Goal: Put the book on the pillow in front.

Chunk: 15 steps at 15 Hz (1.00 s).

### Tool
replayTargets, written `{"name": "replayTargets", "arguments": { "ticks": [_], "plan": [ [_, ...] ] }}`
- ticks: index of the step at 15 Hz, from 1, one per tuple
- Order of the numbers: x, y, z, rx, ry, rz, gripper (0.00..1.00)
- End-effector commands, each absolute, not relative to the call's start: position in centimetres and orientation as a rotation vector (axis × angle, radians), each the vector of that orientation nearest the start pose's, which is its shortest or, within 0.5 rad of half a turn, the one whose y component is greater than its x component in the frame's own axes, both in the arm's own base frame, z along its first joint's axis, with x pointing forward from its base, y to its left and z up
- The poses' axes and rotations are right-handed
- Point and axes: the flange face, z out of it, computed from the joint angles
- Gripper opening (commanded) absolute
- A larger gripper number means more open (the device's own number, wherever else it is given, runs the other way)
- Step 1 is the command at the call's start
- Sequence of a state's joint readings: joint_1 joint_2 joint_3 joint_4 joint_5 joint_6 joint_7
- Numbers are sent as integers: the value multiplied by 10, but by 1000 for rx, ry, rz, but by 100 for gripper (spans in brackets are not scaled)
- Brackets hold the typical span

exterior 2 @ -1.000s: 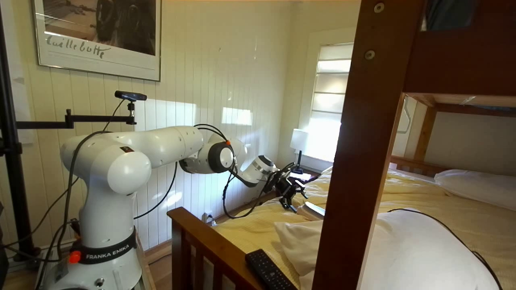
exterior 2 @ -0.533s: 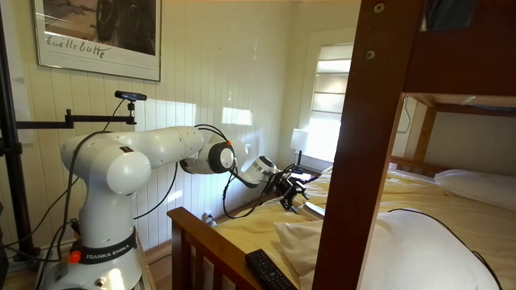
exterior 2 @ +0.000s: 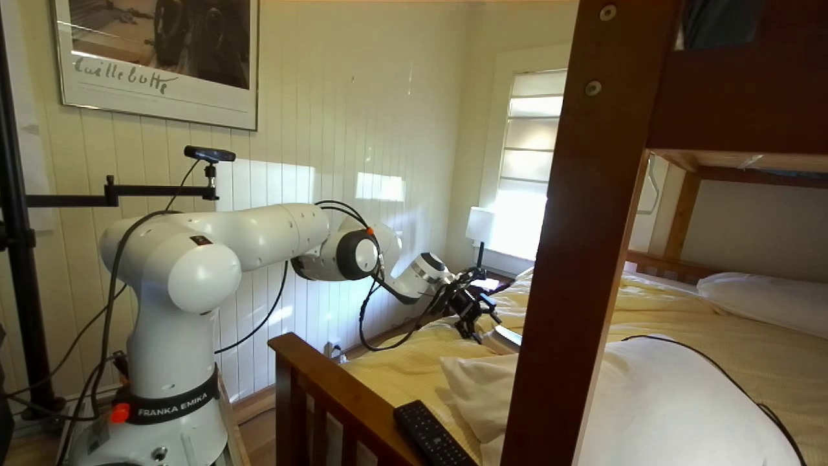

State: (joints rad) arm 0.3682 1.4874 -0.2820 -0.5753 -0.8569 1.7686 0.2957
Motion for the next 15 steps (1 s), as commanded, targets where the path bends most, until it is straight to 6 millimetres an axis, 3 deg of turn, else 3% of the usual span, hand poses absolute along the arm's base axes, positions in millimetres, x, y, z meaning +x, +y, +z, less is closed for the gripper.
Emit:
{"name": "replayTargets", "arguments": {
  "ticks": [1,8,11,12,13,15],
  "plan": [
    [769,131,100,1986,335,47,100],
    [772,119,84,2019,207,188,100],
    [777,101,82,2054,166,210,100],
    [778,95,83,2057,163,206,97],
    [779,90,84,2051,155,204,74],
    [779,86,85,2053,146,204,69]
  ]
}}
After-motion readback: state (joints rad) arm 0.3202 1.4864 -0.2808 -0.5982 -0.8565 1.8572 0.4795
